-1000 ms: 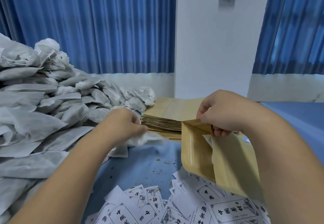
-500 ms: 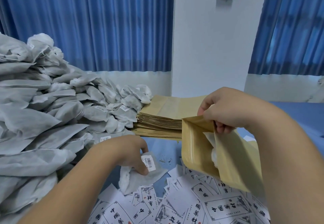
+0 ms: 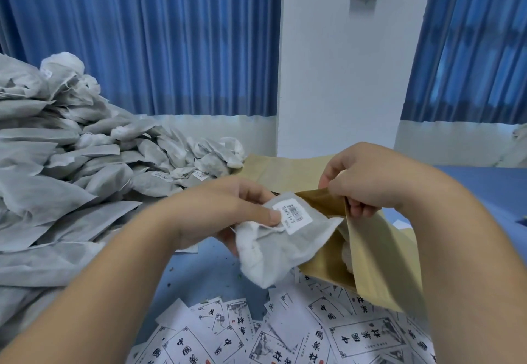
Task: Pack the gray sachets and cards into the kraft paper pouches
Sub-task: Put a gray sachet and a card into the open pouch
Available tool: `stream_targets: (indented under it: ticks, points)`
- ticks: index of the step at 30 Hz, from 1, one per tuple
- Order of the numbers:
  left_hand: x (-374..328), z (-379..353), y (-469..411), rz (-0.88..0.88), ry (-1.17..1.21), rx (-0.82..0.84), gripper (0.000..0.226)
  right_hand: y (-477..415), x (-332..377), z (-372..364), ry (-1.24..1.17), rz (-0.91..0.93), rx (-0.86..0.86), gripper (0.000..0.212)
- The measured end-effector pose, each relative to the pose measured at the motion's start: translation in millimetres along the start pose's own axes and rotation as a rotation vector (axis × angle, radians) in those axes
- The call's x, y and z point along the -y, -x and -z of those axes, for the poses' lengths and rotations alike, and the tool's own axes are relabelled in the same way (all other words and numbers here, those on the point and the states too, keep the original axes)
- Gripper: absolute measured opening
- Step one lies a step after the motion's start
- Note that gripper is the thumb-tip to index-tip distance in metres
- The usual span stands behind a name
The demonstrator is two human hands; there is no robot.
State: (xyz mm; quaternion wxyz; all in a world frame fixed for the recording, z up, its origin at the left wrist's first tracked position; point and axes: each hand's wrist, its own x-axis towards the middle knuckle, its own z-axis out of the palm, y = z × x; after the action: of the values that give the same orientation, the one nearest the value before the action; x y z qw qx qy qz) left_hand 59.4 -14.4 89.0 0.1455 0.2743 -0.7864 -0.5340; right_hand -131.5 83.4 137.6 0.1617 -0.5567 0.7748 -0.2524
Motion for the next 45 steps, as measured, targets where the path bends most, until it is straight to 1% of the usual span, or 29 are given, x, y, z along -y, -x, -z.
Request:
stream_targets:
  ticks: [2,5,7,9,10,11,13,16,18,19,21,23,27,30,32,33,34,36,37,39,41,42,43,45]
  points:
    - [2,-17,-9,0.053,0.033,-0.069,0.015,0,0,0,0.0,0.0,0.002,0.025]
    - [7,-39,-22,0.109,0.233,-0.182,0.018,0,1,-1,-0.004,0.006,0.007,0.025]
    - [5,-48,-23,0.103,0.394,-0.177,0.029,-1,1,-2,0.0,0.011,0.001,0.025]
    - [-1,-51,-20,0.076,0.582,-0.123,0.046,-2,1,-2,0.014,0.015,-0.006,0.024]
    - [-4,-51,-19,0.053,0.632,-0.1,0.049,-2,0,-2,0.018,0.015,-0.009,0.024]
    - [-7,-51,-18,0.026,0.639,-0.083,0.048,-2,0,-2,0.02,0.015,-0.01,0.023]
    - [-10,-54,-16,-0.013,0.577,-0.068,0.039,-2,0,-2,0.022,0.015,-0.011,0.022]
    - [-13,-63,-15,0.009,0.528,-0.036,0.033,0,0,-1,0.025,0.033,-0.026,0.023]
    - [-16,-71,-16,0.026,0.588,0.024,0.036,2,1,-1,0.025,0.057,-0.027,0.025]
    - [-16,-74,-17,0.034,0.659,0.043,0.036,3,1,0,0.018,0.073,-0.023,0.025]
    - [-17,-78,-18,0.029,0.734,0.045,0.029,4,4,0,-0.01,0.11,-0.008,0.024]
    - [-19,-83,-18,0.029,0.711,0.027,0.02,6,7,0,-0.036,0.147,0.016,0.023]
    - [-21,-91,-13,0.053,0.633,0.039,0.017,7,12,-3,-0.053,0.18,0.078,0.024]
    - [-23,-88,-10,0.037,0.568,0.052,0.018,5,9,-3,-0.036,0.156,0.013,0.023]
    - [-24,-80,-11,-0.009,0.536,0.007,0.024,4,6,-1,-0.011,0.132,-0.072,0.024]
    - [-25,-74,-11,-0.038,0.48,-0.051,0.026,3,4,1,0.005,0.117,-0.114,0.024]
    - [-25,-68,-10,-0.065,0.375,-0.121,0.024,3,3,3,0.016,0.102,-0.152,0.025]
    - [-25,-55,-6,-0.075,0.058,-0.201,0.015,1,-1,6,0.025,0.08,-0.213,0.026]
    - [-24,-50,-4,-0.032,-0.123,-0.19,0.016,1,-2,7,0.027,0.07,-0.239,0.027]
    - [-20,-48,-2,0.139,-0.465,-0.065,0.022,-1,-4,8,0.037,0.053,-0.279,0.027]
    - [-12,-58,-3,0.303,-0.726,0.118,0.031,-1,-4,7,0.043,0.042,-0.29,0.027]
    - [-7,-65,-4,0.36,-0.835,0.181,0.038,-1,-3,6,0.045,0.042,-0.284,0.027]
    - [-2,-72,-7,0.4,-0.934,0.214,0.046,-1,-3,6,0.047,0.043,-0.272,0.026]
    - [5,-82,-11,0.422,-1.087,0.218,0.057,0,-2,4,0.046,0.045,-0.247,0.026]
